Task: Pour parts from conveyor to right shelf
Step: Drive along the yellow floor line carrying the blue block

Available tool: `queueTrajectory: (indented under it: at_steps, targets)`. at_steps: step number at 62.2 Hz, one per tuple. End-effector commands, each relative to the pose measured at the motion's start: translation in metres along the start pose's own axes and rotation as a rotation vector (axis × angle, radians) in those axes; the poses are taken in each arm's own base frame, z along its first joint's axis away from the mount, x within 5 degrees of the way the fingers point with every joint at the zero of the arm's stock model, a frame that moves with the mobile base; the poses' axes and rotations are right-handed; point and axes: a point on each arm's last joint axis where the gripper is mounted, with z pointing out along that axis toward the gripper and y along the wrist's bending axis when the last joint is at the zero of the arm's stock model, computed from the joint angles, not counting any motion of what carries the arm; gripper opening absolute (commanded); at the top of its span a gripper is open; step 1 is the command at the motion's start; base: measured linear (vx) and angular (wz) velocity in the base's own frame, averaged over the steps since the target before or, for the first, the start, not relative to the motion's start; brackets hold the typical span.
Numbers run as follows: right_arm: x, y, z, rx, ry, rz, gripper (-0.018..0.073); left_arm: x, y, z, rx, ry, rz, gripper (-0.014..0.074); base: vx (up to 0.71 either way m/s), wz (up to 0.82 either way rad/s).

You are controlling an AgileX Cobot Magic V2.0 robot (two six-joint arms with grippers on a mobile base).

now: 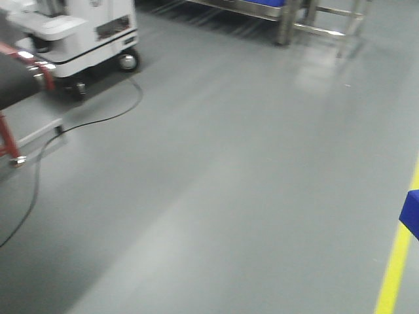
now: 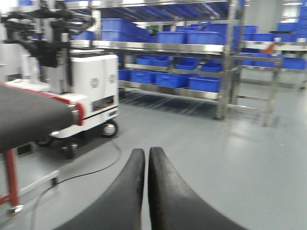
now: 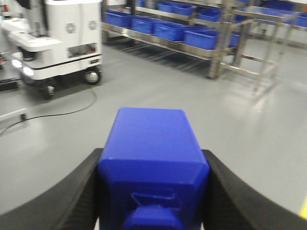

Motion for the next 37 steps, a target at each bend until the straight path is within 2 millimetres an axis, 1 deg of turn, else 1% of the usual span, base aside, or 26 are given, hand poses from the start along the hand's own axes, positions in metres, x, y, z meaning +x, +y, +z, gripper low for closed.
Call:
queueTrajectory:
  at_steps: [1,20,37]
  targets:
    - [-0.0146,-0.0025,-0.0018,0.026,-0.090,-0.003,-0.0006,0.0029,-0.0001,-0.0001,-0.001,-0.053,-0.009,-0.0006,-0.16,-0.71]
    - [-0.0146,-0.0025,-0.0018,0.026,-0.090,-0.003,-0.0006,0.0029,-0.0001,-0.0001,-0.001,-0.053,-0.009,-0.0006,-0.13,-0.69]
    - [-0.0146,-0.0025,-0.0018,0.026,-0.090,-0.003,-0.0006,0.0029,-0.0001,-0.0001,-0.001,-0.053,-0.009,-0.0006,0.00,-0.66]
